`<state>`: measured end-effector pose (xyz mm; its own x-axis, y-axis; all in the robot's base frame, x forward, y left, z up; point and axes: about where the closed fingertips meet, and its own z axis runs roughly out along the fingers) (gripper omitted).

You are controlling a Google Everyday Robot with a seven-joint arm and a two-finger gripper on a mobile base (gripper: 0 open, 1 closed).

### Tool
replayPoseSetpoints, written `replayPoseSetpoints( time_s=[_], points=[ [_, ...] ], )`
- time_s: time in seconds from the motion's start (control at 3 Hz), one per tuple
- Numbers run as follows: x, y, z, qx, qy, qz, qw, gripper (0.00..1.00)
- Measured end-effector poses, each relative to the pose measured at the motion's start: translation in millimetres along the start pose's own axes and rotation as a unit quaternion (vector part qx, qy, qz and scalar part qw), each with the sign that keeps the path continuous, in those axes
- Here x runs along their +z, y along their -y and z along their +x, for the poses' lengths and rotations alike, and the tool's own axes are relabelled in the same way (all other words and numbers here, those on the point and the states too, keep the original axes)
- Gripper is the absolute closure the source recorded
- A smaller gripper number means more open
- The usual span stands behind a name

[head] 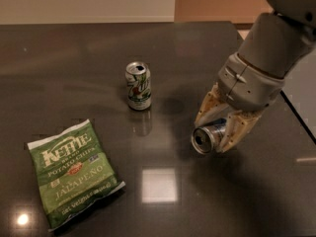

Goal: Place redbull can upright

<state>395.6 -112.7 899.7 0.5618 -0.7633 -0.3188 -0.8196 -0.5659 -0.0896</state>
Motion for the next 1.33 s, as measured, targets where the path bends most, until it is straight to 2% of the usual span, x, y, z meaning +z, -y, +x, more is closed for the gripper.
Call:
replayPoseSetpoints(
  time_s=[0.33,0.67,1.0,1.33],
  points=[
    [-16,7,-11,0.064,0.088,0.044,0.9931,1.00],
    [-25,14,-24,0.097,0.186,0.079,0.9746,1.00],
    [-33,24,-37,0.118,0.285,0.108,0.9451,1.00],
    [-39,30,-38,0.138,0.354,0.129,0.9159,1.00]
  ],
)
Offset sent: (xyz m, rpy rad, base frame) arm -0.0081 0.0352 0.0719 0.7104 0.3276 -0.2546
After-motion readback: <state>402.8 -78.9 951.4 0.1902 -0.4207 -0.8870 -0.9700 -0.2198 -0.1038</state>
